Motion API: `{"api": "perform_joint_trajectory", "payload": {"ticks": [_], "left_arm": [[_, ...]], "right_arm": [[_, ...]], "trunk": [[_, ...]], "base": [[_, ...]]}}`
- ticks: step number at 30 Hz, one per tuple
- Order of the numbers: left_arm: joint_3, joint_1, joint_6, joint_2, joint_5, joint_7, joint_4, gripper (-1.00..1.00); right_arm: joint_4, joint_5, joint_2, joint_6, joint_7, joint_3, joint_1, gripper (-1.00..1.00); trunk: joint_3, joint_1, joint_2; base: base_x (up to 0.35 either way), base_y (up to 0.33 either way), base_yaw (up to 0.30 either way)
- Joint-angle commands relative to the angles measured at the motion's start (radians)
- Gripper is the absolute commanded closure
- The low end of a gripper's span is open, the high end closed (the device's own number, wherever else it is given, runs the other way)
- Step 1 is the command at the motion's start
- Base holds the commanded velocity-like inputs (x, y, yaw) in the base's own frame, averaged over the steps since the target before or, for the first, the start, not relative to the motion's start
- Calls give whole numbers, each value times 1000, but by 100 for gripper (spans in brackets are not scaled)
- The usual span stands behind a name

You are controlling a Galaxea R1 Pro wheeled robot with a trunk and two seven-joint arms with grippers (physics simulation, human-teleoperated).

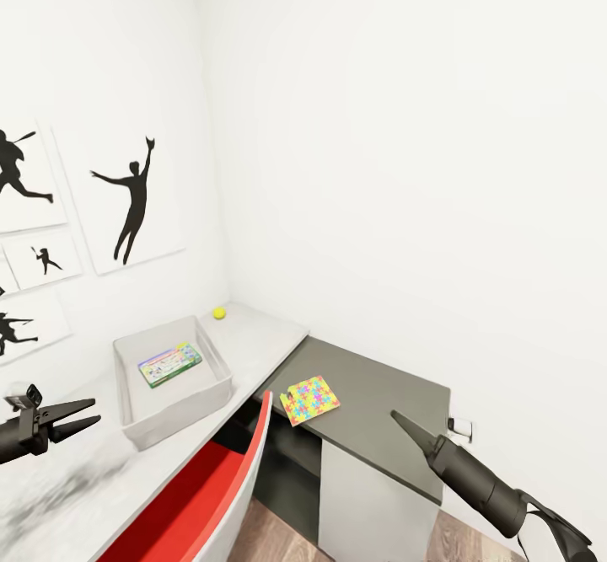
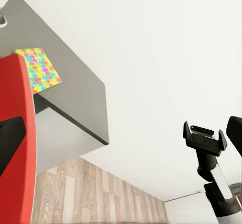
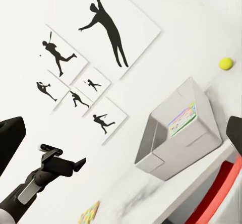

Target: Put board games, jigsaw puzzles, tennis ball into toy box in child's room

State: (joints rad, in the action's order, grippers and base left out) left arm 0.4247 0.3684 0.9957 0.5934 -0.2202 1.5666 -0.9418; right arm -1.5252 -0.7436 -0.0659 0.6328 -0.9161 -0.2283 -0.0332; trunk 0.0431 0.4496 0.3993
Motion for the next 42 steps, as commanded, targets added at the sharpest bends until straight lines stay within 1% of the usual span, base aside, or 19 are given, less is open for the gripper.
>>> {"api": "perform_joint_trajectory", "payload": {"ticks": [1, 14, 42], "left_arm": [[0, 0, 11, 0, 1, 4, 0, -100], [0, 0, 11, 0, 1, 4, -1, -100], [0, 0, 11, 0, 1, 4, -2, -100]], "right_arm": [[1, -6, 0, 7, 0, 0, -1, -100], [2, -5, 0, 7, -1, -1, -1, -100], [15, -9, -1, 8, -1, -2, -1, -100]], "trunk": [[1, 0, 1], [14, 0, 1], [42, 0, 1]], "base": [[-11, 0, -232], [-13, 0, -233], [-86, 0, -235]]}}
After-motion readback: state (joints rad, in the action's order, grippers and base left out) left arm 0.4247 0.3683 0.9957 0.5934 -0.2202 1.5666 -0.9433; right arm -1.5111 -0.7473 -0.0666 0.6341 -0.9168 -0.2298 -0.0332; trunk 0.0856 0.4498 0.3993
